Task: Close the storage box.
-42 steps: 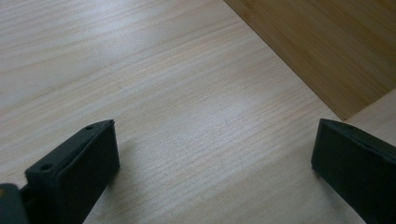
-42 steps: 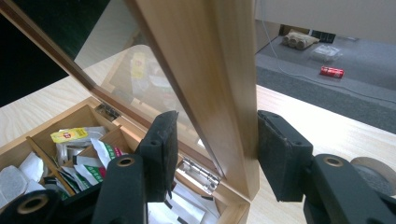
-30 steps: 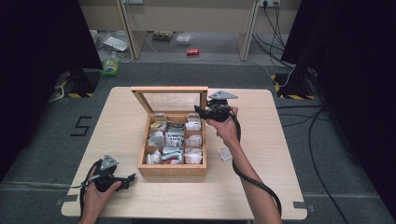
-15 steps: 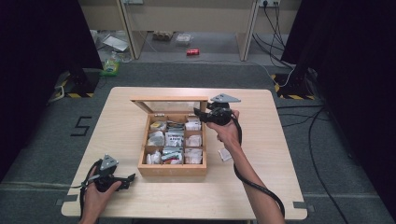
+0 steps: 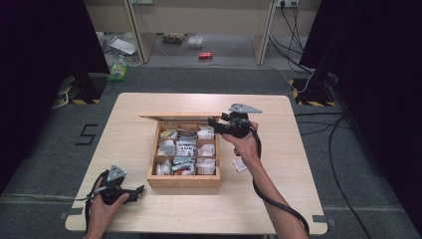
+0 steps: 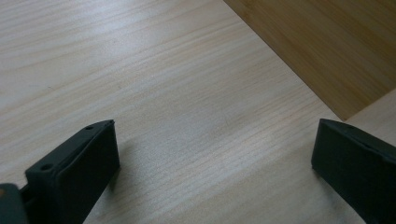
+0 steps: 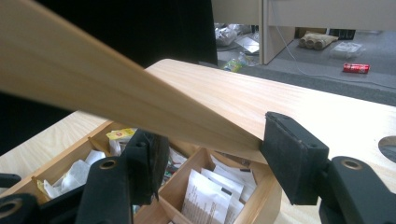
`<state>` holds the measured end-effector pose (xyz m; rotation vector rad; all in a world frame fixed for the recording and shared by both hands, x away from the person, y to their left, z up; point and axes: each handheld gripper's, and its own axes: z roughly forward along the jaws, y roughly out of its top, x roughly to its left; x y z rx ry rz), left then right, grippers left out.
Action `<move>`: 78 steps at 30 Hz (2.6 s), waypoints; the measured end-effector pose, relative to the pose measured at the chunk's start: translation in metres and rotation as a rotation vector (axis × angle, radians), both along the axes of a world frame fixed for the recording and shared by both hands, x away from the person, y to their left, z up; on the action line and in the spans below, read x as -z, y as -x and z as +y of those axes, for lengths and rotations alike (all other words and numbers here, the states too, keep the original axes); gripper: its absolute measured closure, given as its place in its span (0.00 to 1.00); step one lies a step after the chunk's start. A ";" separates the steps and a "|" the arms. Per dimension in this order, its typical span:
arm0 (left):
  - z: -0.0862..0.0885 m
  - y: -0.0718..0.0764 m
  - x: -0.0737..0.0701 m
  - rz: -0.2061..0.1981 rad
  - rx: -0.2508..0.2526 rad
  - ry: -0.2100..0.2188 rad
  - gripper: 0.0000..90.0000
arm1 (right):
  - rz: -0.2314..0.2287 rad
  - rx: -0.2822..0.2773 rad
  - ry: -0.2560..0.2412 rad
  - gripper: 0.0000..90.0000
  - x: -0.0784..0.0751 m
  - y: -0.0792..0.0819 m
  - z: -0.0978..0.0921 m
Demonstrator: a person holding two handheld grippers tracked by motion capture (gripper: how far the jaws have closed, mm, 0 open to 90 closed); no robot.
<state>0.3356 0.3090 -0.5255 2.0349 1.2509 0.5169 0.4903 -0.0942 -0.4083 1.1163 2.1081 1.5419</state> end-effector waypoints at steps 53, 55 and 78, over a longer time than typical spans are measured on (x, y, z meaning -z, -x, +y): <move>0.000 0.000 0.000 -0.001 -0.003 0.003 0.00 | 0.019 -0.059 0.029 0.44 0.034 0.044 -0.008; 0.000 0.000 0.000 -0.002 -0.003 0.002 0.00 | 0.022 -0.062 0.025 0.44 0.035 0.045 -0.008; 0.000 0.000 0.000 -0.002 -0.004 0.004 0.00 | -0.005 -0.094 0.017 0.43 0.028 0.073 -0.013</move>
